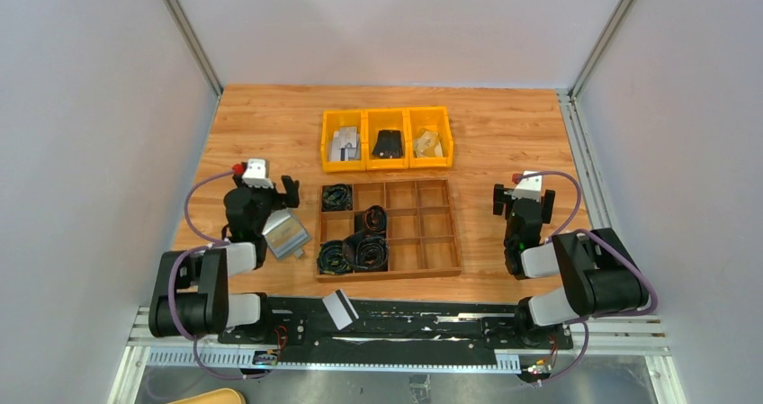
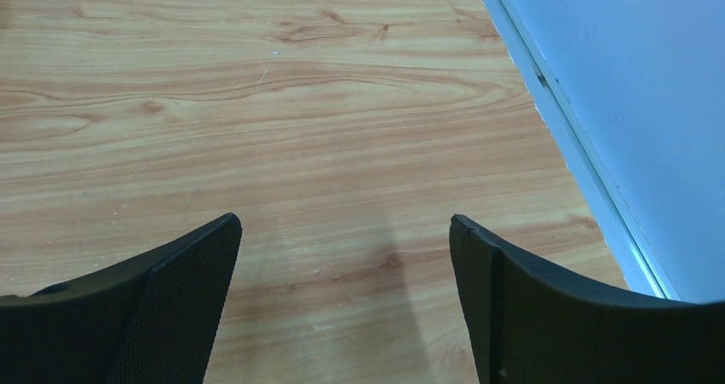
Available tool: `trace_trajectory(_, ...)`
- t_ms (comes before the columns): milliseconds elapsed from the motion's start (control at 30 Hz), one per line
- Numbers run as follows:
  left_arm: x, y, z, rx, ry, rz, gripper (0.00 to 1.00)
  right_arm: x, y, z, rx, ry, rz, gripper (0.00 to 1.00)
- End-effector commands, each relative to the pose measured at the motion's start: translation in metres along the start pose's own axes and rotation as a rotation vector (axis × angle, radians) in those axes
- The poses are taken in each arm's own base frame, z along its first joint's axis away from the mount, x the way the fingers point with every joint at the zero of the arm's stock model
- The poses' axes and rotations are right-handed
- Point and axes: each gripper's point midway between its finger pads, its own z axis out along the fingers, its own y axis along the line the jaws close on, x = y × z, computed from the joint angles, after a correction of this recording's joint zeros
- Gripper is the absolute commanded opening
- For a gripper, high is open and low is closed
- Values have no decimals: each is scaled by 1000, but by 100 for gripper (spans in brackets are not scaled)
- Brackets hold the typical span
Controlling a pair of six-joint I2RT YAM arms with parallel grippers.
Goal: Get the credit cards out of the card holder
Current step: Reset both arms
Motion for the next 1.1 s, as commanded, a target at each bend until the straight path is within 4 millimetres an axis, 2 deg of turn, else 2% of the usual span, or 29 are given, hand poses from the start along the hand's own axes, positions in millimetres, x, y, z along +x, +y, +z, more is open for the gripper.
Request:
trace_trajectory(0,-1,-12,-2,-50,-104,181,100,-13,-3,5,12,-45,10,95)
trace_trajectory(33,-2,-19,-4,-59,-128,217,100,-11,-3,8,15,-32,5,95)
trace_trajectory(67,-7,-17,-4,-105,-142,241,100,-9,-4,11,21,-14,5,95)
trace_trajectory(167,0,-1,5,-207,-51,207,100,-6,-6,14,10,16,32,95)
trace_trajectory(1067,-2,1,4,-216,-72,198,100,-8,-6,12,7,-1,33,96)
